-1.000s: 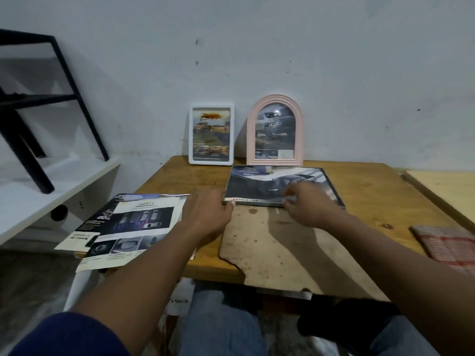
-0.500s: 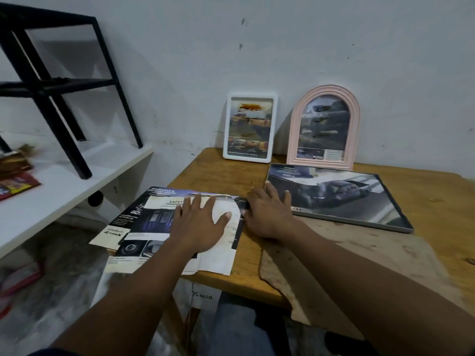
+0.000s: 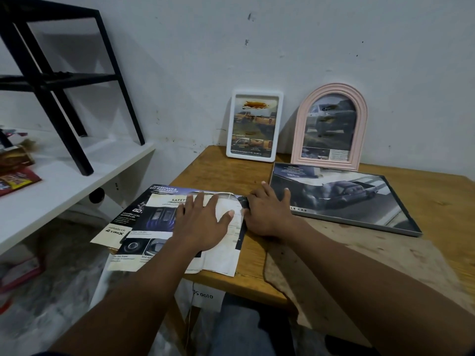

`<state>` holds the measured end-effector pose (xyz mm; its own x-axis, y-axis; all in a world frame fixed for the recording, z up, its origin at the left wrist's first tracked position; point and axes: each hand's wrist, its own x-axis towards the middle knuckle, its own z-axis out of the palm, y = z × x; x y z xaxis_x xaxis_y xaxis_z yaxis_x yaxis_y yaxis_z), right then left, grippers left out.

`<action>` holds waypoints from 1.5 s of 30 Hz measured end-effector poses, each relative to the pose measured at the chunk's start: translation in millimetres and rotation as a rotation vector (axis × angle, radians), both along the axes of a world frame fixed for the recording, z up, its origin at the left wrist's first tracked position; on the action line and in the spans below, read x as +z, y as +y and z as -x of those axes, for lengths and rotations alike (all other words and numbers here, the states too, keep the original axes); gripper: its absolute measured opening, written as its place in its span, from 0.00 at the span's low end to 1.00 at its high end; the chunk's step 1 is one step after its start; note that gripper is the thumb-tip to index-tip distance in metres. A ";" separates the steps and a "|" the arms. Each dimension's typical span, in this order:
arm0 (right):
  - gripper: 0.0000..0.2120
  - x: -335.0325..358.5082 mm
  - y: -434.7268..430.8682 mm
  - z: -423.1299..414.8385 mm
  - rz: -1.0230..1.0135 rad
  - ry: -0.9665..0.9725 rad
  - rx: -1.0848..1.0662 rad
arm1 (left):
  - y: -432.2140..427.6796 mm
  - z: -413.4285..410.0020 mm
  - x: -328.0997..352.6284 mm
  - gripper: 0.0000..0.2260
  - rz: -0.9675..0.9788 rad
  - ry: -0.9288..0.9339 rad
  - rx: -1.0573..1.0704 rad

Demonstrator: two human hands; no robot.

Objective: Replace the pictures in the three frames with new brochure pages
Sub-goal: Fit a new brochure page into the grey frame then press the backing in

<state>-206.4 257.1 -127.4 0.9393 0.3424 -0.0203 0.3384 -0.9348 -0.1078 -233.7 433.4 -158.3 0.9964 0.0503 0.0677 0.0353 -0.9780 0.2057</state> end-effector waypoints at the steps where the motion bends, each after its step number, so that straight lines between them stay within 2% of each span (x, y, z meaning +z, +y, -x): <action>1: 0.25 0.7 0.5 -0.6 0.008 -0.009 0.008 | 0.5 -0.9 -0.2 0.33 0.000 0.001 0.000; 7: 0.17 4.3 2.6 3.9 -0.076 -0.112 -0.001 | 1.4 -2.8 1.1 0.34 0.003 0.006 -0.003; 12: 0.06 10.6 4.9 15.0 -0.380 -0.171 -0.060 | 0.0 -1.8 3.9 0.34 0.014 -0.010 0.010; 15: 0.09 25.7 3.8 19.3 -0.570 -0.115 -0.102 | -5.8 0.1 6.0 0.34 0.037 -0.013 0.011; 18: 0.16 38.8 -9.8 18.9 -0.674 -0.150 -0.193 | -12.1 0.9 9.3 0.34 0.040 0.021 0.013; 22: 0.15 42.5 -54.6 21.9 -0.788 -0.095 -0.292 | -18.5 1.7 11.7 0.34 -0.007 0.088 0.010; 28: 0.09 42.9 -144.4 52.6 -0.838 -0.104 -0.392 | -37.0 3.6 17.9 0.34 -0.120 0.142 -0.056; 32: 0.10 40.6 -197.6 86.0 -0.797 0.061 -0.443 | -41.5 2.9 24.2 0.31 -0.160 0.157 -0.021; 37: 0.13 41.0 -256.2 127.3 -0.701 0.158 -0.538 | -51.8 3.1 25.7 0.28 -0.134 0.157 -0.045; 39: 0.15 41.5 -275.9 140.5 -0.641 0.215 -0.560 | -56.5 5.4 26.5 0.27 -0.136 0.125 -0.068; 41: 0.18 39.4 -289.5 148.4 -0.587 0.190 -0.575 | -68.4 7.6 28.8 0.26 -0.105 0.031 -0.110; 45: 0.10 30.1 -284.1 152.7 -0.525 0.087 -0.620 | -112.3 15.8 33.1 0.27 0.012 -0.100 -0.326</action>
<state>-359.1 -27.1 -97.3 0.9637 -0.2534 -0.0837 -0.2533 -0.7699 -0.5857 -249.5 321.0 -125.2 0.9486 -0.2686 0.1673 -0.2999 -0.9319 0.2042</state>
